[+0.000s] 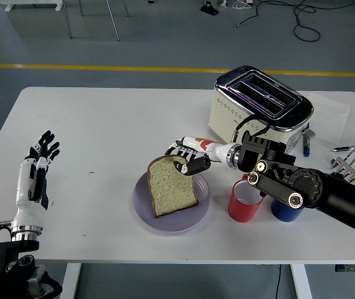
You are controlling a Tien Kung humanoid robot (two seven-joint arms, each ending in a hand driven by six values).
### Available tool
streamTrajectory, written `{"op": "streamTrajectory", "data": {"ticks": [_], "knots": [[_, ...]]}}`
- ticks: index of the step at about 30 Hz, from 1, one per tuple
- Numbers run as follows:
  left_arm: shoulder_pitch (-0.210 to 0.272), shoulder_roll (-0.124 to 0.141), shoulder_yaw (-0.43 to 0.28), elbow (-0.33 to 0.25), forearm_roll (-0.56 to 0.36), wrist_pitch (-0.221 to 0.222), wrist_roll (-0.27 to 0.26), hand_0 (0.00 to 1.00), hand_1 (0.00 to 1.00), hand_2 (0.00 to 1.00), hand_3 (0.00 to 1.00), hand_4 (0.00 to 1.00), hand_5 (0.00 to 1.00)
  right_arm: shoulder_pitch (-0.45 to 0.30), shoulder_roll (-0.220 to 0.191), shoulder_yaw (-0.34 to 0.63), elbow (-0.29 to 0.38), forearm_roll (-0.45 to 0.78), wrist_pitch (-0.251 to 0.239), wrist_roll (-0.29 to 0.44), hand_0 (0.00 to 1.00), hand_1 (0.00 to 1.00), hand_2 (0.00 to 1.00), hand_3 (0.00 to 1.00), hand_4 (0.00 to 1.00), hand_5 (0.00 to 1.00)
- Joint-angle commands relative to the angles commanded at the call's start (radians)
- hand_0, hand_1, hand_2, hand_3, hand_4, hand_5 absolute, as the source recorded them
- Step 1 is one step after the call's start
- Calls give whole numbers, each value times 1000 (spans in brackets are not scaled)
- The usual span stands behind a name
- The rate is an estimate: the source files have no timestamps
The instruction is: Push plate across desktop,pick up the break from the machine,place the break in the plate
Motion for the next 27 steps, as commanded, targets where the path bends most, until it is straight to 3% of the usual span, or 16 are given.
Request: {"op": "streamTrajectory", "data": {"ticks": [1,2,5,17,22,25,27], "knots": [[1,0,-1,0,0,0,0,825,856,926,902,529,947,-1,0,1,-1,-13,3,-2,651,689,711,845,556,254],[1,0,-2,0,0,0,0,824,858,926,901,527,943,-1,-1,1,-1,-17,4,-3,721,744,777,880,601,252],[2,1,-7,0,2,-1,0,824,858,926,901,527,943,0,0,4,-2,-37,-7,1,721,744,777,880,601,252],[-5,1,-13,-4,3,2,0,820,855,921,897,519,926,1,-23,88,52,-39,-133,35,769,770,796,888,624,278],[-7,3,-16,-11,4,5,1,821,854,920,897,511,916,-15,-63,152,149,-17,-129,54,760,763,768,859,611,281],[-8,6,-15,-15,5,7,2,821,854,920,897,511,916,-37,-106,216,244,33,-102,63,760,763,768,859,611,281],[-8,8,-17,-19,6,8,3,824,856,921,898,504,906,-53,-139,277,323,81,-79,62,752,747,743,803,578,311]]}}
